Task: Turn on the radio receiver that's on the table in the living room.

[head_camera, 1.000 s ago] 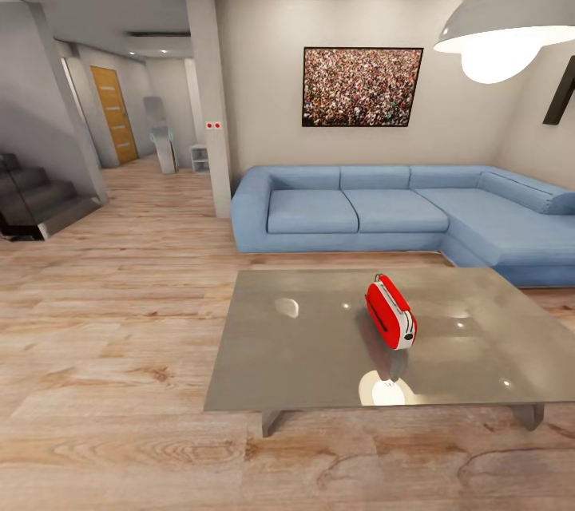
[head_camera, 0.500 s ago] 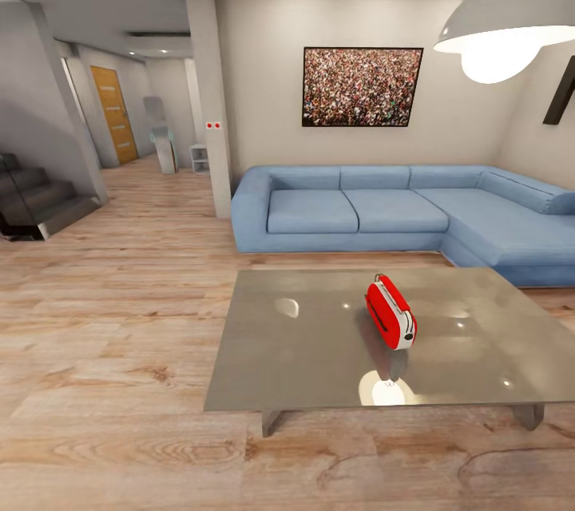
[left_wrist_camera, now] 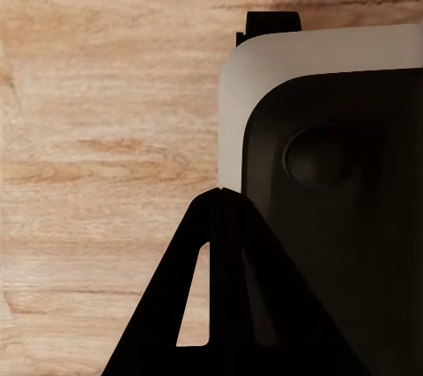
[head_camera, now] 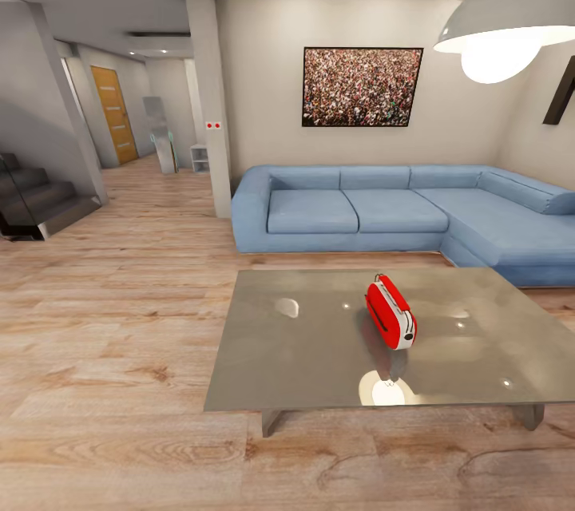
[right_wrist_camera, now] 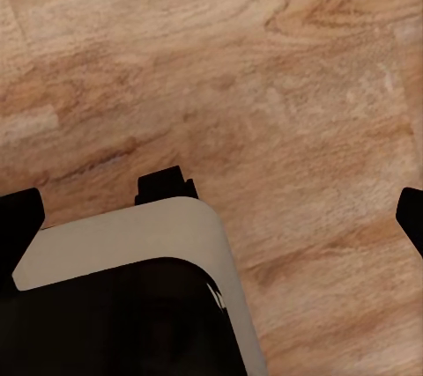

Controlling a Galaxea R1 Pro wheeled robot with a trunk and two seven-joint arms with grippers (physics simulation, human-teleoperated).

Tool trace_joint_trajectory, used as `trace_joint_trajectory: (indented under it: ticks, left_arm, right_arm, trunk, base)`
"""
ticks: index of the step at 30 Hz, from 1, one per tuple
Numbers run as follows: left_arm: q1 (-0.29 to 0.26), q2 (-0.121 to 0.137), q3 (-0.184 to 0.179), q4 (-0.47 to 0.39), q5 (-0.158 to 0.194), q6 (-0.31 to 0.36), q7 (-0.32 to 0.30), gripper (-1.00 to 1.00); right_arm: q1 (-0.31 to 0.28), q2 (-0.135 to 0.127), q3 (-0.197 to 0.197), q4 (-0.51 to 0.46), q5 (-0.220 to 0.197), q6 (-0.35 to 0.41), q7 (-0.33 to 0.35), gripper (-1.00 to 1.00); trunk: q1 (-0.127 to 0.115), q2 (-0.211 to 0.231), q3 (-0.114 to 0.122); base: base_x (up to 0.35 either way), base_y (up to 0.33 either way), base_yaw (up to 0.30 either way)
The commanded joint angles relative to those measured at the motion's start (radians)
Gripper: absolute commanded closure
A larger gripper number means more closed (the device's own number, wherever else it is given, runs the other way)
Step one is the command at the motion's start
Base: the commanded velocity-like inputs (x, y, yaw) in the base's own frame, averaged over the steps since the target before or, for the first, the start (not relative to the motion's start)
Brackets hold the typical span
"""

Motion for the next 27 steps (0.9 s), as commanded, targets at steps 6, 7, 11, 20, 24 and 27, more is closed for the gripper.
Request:
trace_joint_trajectory:
  ticks: [6,7,11,20,24,27]
  left_arm:
    - [0.000,0.000,0.000,0.000,0.000,0.000,0.000,1.00]
    - [0.000,0.000,0.000,0.000,0.000,0.000,0.000,1.00]
    - [0.000,0.000,0.000,0.000,0.000,0.000,0.000,1.00]
    - [0.000,0.000,0.000,0.000,0.000,0.000,0.000,1.00]
    - [0.000,0.000,0.000,0.000,0.000,0.000,0.000,1.00]
    - [0.000,0.000,0.000,0.000,0.000,0.000,0.000,1.00]
  right_arm:
    - [0.000,0.000,0.000,0.000,0.000,0.000,0.000,-1.00]
    - [0.000,0.000,0.000,0.000,0.000,0.000,0.000,-1.00]
    - [0.000,0.000,0.000,0.000,0.000,0.000,0.000,-1.00]
    - [0.000,0.000,0.000,0.000,0.000,0.000,0.000,-1.00]
    - [0.000,0.000,0.000,0.000,0.000,0.000,0.000,-1.00]
    - [0.000,0.000,0.000,0.000,0.000,0.000,0.000,-1.00]
  trunk:
    - [0.000,0.000,0.000]
    - [0.000,0.000,0.000]
    - [0.000,0.000,0.000]
    - [0.000,0.000,0.000]
    - [0.000,0.000,0.000]
    - [0.000,0.000,0.000]
  base:
    - [0.000,0.000,0.000]
    - [0.000,0.000,0.000]
    - [0.000,0.000,0.000]
    - [0.000,0.000,0.000]
    - [0.000,0.000,0.000]
    - [0.000,0.000,0.000]
